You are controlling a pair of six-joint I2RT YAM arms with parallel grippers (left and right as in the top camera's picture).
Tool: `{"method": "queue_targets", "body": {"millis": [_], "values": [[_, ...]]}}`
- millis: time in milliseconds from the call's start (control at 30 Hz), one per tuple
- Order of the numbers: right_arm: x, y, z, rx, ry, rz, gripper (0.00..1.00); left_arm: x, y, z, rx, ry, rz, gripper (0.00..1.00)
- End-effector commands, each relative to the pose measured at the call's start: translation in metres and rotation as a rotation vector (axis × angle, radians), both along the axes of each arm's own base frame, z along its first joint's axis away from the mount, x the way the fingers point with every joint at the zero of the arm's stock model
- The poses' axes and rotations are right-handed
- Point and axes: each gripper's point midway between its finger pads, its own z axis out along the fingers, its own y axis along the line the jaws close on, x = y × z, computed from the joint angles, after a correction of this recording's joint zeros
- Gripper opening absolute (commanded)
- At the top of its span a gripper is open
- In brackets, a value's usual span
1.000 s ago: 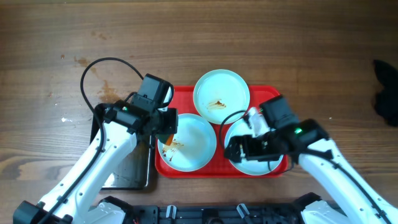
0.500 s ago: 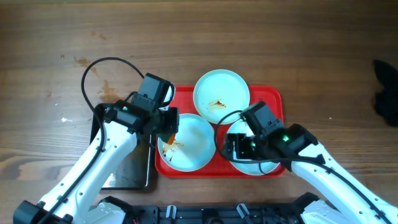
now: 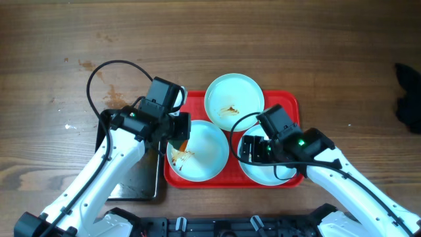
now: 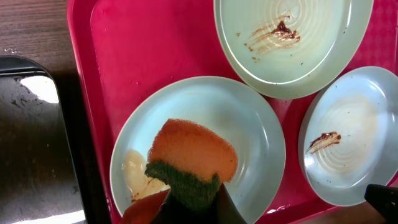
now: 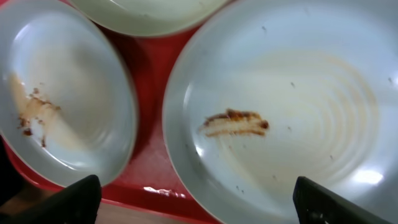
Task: Clean dirty plates on tray and stack at the side
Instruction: 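Grasp the rim of the right plate with the right gripper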
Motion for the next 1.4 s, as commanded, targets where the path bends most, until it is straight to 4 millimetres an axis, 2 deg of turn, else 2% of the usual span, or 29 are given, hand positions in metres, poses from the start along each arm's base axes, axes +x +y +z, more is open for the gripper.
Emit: {"method": "queue_targets", "body": {"millis": [0, 133, 233, 433, 633, 667, 833, 967, 1067, 1100, 1233, 1367], "values": [[0.009, 0.012, 0.006, 0.039, -0.041, 0.069, 0.94, 0.005, -0.008, 0.007, -0.029, -0.02, -0.011, 0.04], [0.012, 0.019, -0.007, 0.049, 0.004, 0.052, 0.85, 0.005, -0.008, 0.007, -0.029, -0.02, -0.012, 0.04], [0.016, 0.038, -0.02, 0.121, 0.055, 0.062, 0.78, 0.005, -0.008, 0.007, -0.029, -0.02, -0.012, 0.04], [0.029, 0.056, -0.039, 0.172, 0.078, 0.047, 0.75, 0.004, -0.008, 0.007, -0.029, -0.019, -0.011, 0.04], [0.035, 0.064, -0.035, 0.211, 0.054, 0.058, 0.73, 0.004, -0.008, 0.007, -0.029, -0.019, -0.011, 0.04], [0.036, 0.059, -0.038, 0.184, 0.055, 0.032, 0.73, 0.004, -0.008, 0.007, -0.029, -0.019, -0.011, 0.04], [0.043, 0.005, -0.049, -0.015, 0.071, -0.113, 0.75, 0.005, -0.008, 0.007, -0.029, -0.019, -0.011, 0.04], [0.054, -0.026, -0.026, -0.058, 0.081, -0.131, 0.71, 0.005, -0.008, 0.007, -0.029, -0.02, -0.011, 0.04], [0.058, -0.058, 0.001, -0.176, 0.07, -0.211, 0.71, 0.005, -0.008, 0.007, -0.029, -0.019, -0.011, 0.04], [0.054, -0.069, 0.005, -0.214, 0.092, -0.253, 0.72, 0.005, -0.008, 0.007, -0.029, -0.019, -0.012, 0.04], [0.027, -0.101, -0.002, -0.316, 0.21, -0.362, 0.72, 0.005, -0.008, 0.007, -0.029, -0.02, -0.012, 0.04], [-0.003, -0.12, -0.021, -0.361, 0.325, -0.429, 0.72, 0.006, -0.008, 0.008, -0.03, -0.029, -0.018, 0.04]]}}
